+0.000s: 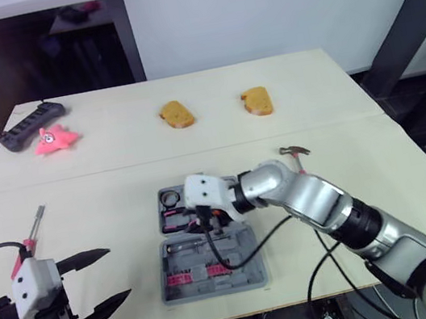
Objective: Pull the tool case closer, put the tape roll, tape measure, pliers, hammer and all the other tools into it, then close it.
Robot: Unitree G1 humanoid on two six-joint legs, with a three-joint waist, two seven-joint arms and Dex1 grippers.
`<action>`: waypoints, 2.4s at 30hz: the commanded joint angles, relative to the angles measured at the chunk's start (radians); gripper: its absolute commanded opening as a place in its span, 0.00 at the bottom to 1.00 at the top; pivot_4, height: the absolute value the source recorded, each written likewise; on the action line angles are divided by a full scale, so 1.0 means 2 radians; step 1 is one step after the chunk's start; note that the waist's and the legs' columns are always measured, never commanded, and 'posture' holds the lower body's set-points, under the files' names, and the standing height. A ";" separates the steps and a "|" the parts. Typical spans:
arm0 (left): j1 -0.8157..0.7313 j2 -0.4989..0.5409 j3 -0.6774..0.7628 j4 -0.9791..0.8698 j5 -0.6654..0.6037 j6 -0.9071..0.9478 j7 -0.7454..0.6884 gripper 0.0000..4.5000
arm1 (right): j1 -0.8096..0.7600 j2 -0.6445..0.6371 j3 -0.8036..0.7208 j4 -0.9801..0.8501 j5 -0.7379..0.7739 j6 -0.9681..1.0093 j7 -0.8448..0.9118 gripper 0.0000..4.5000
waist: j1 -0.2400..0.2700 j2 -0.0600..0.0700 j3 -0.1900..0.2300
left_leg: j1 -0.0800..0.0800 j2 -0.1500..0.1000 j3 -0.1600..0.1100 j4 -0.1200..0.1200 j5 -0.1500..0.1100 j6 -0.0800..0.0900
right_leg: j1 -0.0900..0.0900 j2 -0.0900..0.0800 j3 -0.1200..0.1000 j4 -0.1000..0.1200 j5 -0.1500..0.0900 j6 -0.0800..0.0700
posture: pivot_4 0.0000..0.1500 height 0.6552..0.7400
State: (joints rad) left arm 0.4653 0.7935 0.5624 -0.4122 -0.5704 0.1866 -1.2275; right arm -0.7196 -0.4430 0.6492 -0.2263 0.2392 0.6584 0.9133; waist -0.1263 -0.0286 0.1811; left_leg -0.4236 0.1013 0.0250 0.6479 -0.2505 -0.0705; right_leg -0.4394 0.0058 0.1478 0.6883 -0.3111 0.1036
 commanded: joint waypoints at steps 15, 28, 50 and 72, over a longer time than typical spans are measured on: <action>-0.004 0.013 0.007 0.002 -0.006 -0.001 -0.012 1.00 | 0.035 0.070 0.017 0.160 -0.093 -0.070 0.004 0.01 | 0.003 0.000 0.000 | 0.000 0.000 0.000 0.000 0.000 -0.001 | 0.000 0.000 0.000 0.000 0.000 0.000 | 1.00 0.70; -0.039 0.026 -0.017 0.019 0.002 0.040 0.021 1.00 | 0.042 0.079 -0.020 0.172 -0.117 -0.181 0.020 0.01 | 0.002 -0.001 0.000 | 0.008 0.000 0.000 -0.001 0.000 -0.001 | 0.007 0.000 0.000 0.000 -0.001 -0.002 | 1.00 0.70; -0.205 0.028 -0.113 0.174 0.035 -0.017 -0.032 1.00 | 0.199 -0.128 -0.273 -0.022 0.019 -0.100 0.063 0.01 | 0.015 -0.001 0.000 | 0.007 0.000 0.000 0.000 0.000 -0.001 | 0.007 0.000 0.000 0.000 0.000 0.000 | 1.00 0.70; -0.231 0.053 -0.070 0.345 0.038 -0.069 -0.065 1.00 | 0.423 -0.175 -0.513 0.043 0.085 -0.185 0.066 0.71 | 0.016 -0.001 0.000 | 0.007 0.000 0.000 0.000 0.000 -0.001 | 0.008 0.000 0.000 -0.001 0.000 0.000 | 1.00 0.70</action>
State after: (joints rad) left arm -0.0078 0.8890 0.3803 0.2585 -0.4749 0.0685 -1.3486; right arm 0.1194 -0.7763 -0.3037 -0.1623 0.3876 0.3317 1.0378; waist -0.0941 -0.0309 0.1808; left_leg -0.4093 0.1006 0.0254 0.6474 -0.2499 -0.0716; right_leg -0.4243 0.0061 0.1489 0.6869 -0.3115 0.1042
